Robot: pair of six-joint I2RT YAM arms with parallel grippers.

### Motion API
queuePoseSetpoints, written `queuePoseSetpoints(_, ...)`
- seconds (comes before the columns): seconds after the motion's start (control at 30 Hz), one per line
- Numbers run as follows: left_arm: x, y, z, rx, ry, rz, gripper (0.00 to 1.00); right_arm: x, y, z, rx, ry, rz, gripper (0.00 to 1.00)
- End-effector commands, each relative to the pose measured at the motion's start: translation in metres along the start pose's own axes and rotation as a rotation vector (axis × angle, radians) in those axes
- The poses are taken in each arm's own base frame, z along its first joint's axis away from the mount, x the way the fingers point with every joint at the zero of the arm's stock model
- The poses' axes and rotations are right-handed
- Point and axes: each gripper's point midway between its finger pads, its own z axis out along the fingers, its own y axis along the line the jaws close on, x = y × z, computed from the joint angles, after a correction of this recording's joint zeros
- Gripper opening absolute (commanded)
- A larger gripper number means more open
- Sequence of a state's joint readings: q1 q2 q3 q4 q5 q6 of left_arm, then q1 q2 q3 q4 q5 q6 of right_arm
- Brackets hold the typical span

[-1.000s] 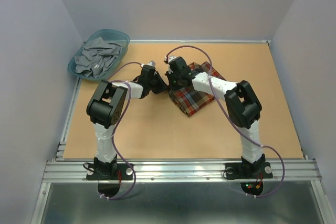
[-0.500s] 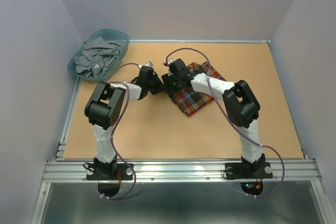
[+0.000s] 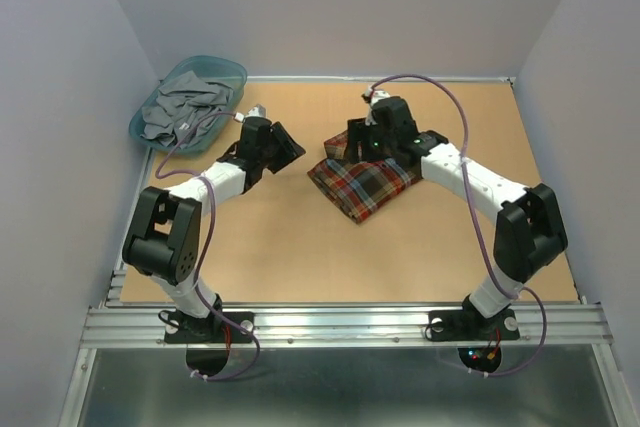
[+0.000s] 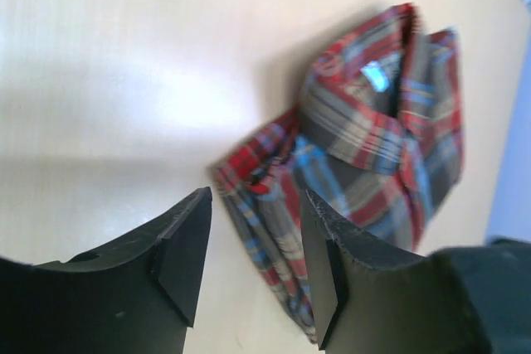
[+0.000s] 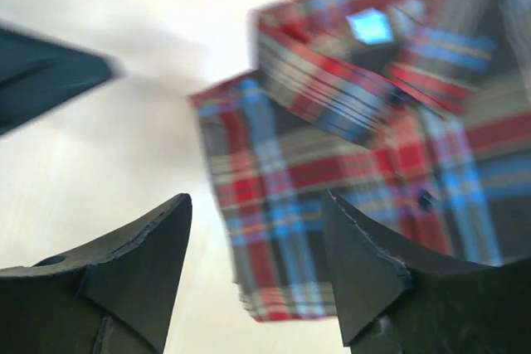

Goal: Fold and stack the long sleeve shirts
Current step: Fold the shirt, then neatly place the folded shirt to the corner

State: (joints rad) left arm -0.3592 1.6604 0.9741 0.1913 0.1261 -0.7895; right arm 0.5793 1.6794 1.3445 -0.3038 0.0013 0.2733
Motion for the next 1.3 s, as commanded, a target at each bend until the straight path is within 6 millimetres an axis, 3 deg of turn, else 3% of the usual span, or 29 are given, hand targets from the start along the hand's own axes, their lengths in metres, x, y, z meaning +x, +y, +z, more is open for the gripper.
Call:
queuePoseSetpoints(0.0,0.003,-0.028,-0.017,0.057,0.0,0.001,0.57,0.011,-0.026,-0.012,-0.008,0.021,0.156,0.68)
queuePoseSetpoints(0.13,0.032,-0.078,-0.014,0.15,0.073,0.007,0.53,0.029,-0.03,-0.019,-0.04,0.054,0.241,0.61)
queuePoseSetpoints(0.23,0.036,-0.119,-0.01,0.221,0.074,0.022,0.45,0.037,-0.028,-0.021,-0.069,0.057,0.298,0.58)
queuePoseSetpoints(0.33,0.046,-0.124,0.008,0.221,0.088,0.025,0.38,0.041,-0.025,-0.019,-0.109,0.061,0.34,0.56)
queuePoseSetpoints(0.4,0.06,-0.103,0.026,0.171,0.102,-0.015,0.29,0.055,-0.026,-0.015,-0.115,0.082,0.372,0.54)
queuePoseSetpoints(0.43,0.059,-0.105,0.026,0.18,0.096,-0.015,0.29,0.055,-0.026,-0.015,-0.115,0.082,0.372,0.54)
queuePoseSetpoints(0.5,0.072,-0.078,0.032,0.127,0.101,-0.039,0.23,0.063,-0.031,-0.014,-0.103,0.086,0.38,0.54)
queuePoseSetpoints(0.63,0.11,-0.017,0.035,0.019,0.158,-0.071,0.19,0.071,-0.04,-0.014,-0.084,0.089,0.379,0.54)
queuePoseSetpoints(0.77,0.128,0.022,0.033,-0.047,0.188,-0.124,0.15,0.073,-0.05,-0.012,-0.066,0.083,0.383,0.53)
queuePoseSetpoints(0.83,0.131,0.036,0.029,-0.07,0.19,-0.135,0.14,0.065,-0.057,-0.014,-0.068,0.064,0.399,0.53)
queuePoseSetpoints(1.1,0.125,0.046,0.013,-0.074,0.167,-0.131,0.14,0.002,-0.1,-0.025,-0.085,-0.068,0.486,0.54)
queuePoseSetpoints(1.2,0.124,0.047,0.013,-0.075,0.165,-0.125,0.14,-0.003,-0.12,-0.015,-0.118,-0.079,0.557,0.54)
queuePoseSetpoints(1.27,0.125,0.049,0.013,-0.077,0.169,-0.126,0.14,0.011,-0.13,0.001,-0.14,-0.046,0.609,0.53)
